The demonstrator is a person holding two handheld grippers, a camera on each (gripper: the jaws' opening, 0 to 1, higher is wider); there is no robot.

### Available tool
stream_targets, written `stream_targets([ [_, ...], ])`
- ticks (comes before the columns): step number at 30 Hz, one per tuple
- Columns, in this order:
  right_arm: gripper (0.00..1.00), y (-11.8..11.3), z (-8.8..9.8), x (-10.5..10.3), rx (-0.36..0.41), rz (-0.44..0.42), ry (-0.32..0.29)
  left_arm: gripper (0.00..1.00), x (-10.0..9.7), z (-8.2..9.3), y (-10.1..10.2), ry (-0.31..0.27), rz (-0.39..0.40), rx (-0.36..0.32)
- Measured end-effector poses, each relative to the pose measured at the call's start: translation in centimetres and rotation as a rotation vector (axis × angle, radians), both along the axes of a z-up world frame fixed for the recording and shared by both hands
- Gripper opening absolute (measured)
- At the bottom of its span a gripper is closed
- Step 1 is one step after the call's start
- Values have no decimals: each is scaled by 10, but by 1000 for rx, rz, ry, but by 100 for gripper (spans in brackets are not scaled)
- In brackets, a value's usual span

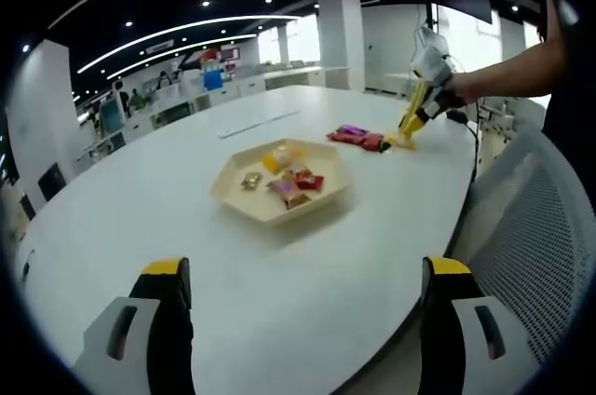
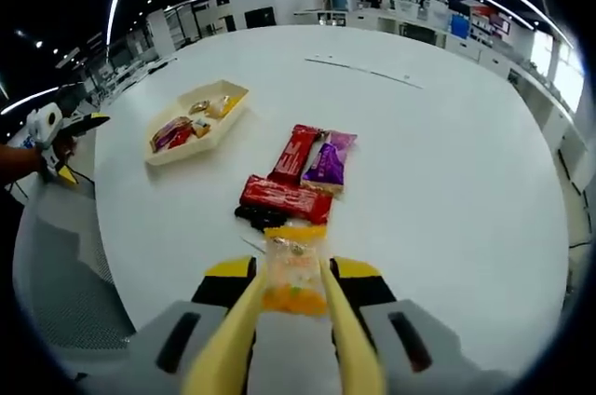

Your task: Place the target food into the container with the food tongs after gripping and lifting it, then release it inside without dropping or visibly crushing the food.

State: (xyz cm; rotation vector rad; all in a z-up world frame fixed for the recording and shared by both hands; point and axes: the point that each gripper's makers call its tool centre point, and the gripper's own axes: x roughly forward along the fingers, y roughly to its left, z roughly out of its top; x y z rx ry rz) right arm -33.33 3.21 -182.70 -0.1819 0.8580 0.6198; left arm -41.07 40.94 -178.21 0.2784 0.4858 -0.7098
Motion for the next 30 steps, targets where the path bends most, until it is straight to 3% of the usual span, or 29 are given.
stream_targets([
  [9,30,6,-13,1,13,4,51,99,0,0,0,1,1,3],
  [13,27,3,-13,2,-23,17,29,98,1,-1,1,2,5,1],
  [23,22,6,-8,1,15,-3,25,98,0,-1,1,5,5,2],
  [30,22,5,-4,2,-1,25,28,99,1,0,1,-2,4,-4],
])
